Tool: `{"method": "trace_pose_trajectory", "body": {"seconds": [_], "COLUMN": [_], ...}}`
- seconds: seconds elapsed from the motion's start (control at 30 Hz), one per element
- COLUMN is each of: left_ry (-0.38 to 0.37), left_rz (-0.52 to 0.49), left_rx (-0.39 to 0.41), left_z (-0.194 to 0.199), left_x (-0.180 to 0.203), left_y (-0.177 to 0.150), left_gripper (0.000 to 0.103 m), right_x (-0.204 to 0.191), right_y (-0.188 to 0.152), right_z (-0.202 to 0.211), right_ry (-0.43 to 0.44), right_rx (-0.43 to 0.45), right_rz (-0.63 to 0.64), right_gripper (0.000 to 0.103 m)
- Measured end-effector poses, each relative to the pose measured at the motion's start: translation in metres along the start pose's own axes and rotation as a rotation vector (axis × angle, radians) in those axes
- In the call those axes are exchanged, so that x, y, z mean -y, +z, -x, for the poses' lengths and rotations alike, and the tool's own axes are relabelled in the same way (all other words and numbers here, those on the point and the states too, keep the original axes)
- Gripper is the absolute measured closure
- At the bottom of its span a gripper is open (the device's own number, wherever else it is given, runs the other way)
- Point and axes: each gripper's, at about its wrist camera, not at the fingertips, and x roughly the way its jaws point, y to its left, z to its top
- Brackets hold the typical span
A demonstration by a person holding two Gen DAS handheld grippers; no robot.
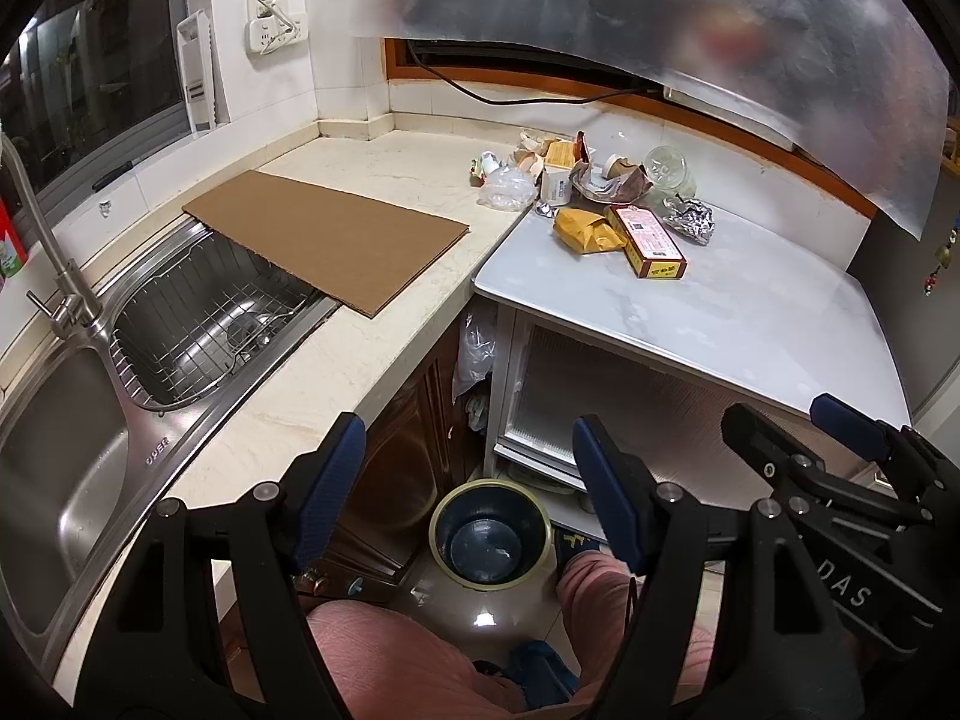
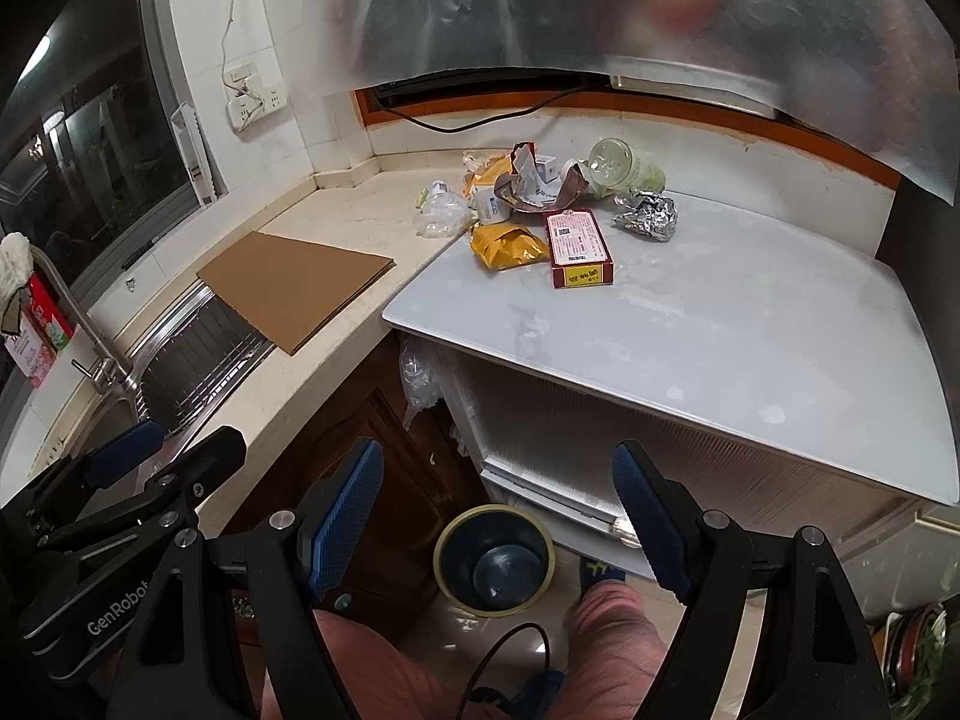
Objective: Collect trash
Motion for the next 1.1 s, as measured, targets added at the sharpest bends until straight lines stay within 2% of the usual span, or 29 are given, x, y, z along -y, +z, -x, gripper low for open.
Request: {"method": "trace_pose_trajectory", "body": {"seconds": [0.53, 0.9, 1.1], "left_ry": [-0.01, -0.012, -0.015], "left_rz": [0.005, 0.003, -0.013], "left_rx": [0.024, 0.031, 0.031], "left_z": [0.014, 0.008, -0.004], "left_x": [0.006, 0.006, 0.015], "left_y": [0.0, 0.011, 0.028], "left_gripper": [0.034, 0.034, 0.034], "right_x": [0.0, 0.006, 0.014], "right_y": [0.0, 0.009, 0.019], "right_z": [0.02, 0.019, 0.011], "right_ry": [-0.015, -0.023, -0.025], "right_rx": [0.043, 0.064, 0.07], "right_rz": [0.021, 0.019, 0.013], "right_gripper": [0.022, 0.022, 0.022]}}
